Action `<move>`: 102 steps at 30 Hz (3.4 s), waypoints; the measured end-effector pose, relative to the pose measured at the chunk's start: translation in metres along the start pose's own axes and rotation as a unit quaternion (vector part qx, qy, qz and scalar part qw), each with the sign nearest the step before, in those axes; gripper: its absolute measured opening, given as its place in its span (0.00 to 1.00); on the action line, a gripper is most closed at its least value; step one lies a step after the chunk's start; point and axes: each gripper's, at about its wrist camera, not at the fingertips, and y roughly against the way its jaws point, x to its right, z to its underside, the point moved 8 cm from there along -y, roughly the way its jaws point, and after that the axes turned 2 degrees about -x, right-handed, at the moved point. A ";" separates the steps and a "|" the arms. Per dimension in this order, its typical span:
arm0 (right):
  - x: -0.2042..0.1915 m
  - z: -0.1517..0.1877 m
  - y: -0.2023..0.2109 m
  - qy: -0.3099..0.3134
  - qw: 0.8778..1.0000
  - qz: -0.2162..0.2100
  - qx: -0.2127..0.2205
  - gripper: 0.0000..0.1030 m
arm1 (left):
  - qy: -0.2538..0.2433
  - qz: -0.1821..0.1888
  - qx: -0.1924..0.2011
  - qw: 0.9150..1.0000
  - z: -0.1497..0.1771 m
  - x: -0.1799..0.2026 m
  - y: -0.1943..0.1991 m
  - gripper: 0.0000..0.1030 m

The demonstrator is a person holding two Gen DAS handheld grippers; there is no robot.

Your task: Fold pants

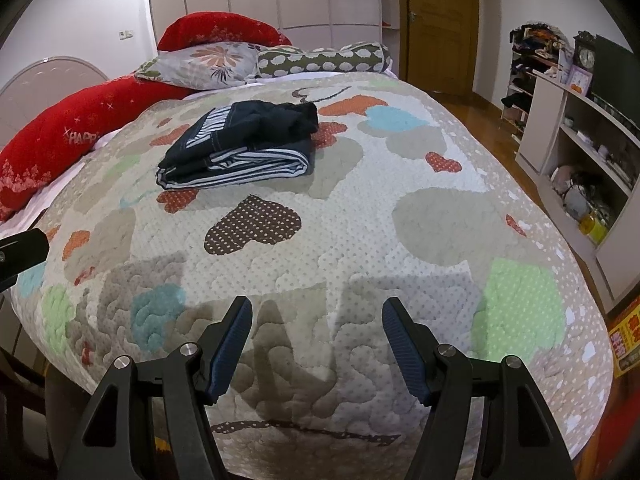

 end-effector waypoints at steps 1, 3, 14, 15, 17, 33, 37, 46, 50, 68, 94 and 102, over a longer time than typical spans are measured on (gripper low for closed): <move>0.000 0.001 0.000 -0.001 1.000 0.000 -0.001 0.70 | 0.000 -0.001 0.000 1.000 0.000 0.000 0.000 0.91; 0.001 0.001 0.000 -0.002 1.000 -0.001 -0.002 0.70 | 0.001 -0.003 0.002 1.000 0.000 -0.002 0.000 0.91; 0.001 0.003 -0.002 -0.003 1.000 -0.003 -0.007 0.70 | 0.000 -0.008 -0.001 1.000 0.001 -0.003 -0.002 0.91; 0.001 0.003 -0.002 -0.003 1.000 -0.002 -0.007 0.70 | 0.000 -0.008 -0.001 1.000 0.001 -0.003 -0.001 0.91; 0.001 0.003 -0.002 -0.004 1.000 -0.002 -0.009 0.70 | 0.000 -0.009 -0.002 1.000 0.001 -0.003 -0.002 0.91; 0.001 -0.007 -0.006 -0.006 0.999 -0.040 -0.005 0.71 | -0.013 -0.011 0.008 1.000 -0.017 -0.011 -0.013 0.91; 0.012 -0.055 -0.006 -0.014 0.997 -0.068 0.016 0.71 | -0.007 0.005 0.009 1.000 -0.058 -0.016 -0.032 0.91; 0.017 -0.140 -0.112 -0.127 0.970 -0.191 -0.084 0.71 | 0.033 0.114 -0.095 0.988 -0.113 0.016 -0.137 0.91; 0.009 -0.157 -0.148 -0.176 0.947 -0.247 -0.104 0.71 | 0.041 0.165 -0.144 0.975 -0.119 0.039 -0.180 0.91; -0.025 -0.173 -0.100 -0.142 0.925 -0.342 -0.081 0.34 | -0.014 0.173 -0.105 0.979 -0.099 0.074 -0.116 0.24; 0.032 -0.151 -0.057 -0.088 0.977 -0.192 0.008 0.56 | 0.007 0.034 -0.081 0.996 -0.042 0.019 -0.101 0.72; 0.037 -0.094 -0.051 -0.103 0.986 -0.134 -0.002 0.57 | -0.050 -0.002 -0.053 0.997 -0.024 0.026 -0.084 0.73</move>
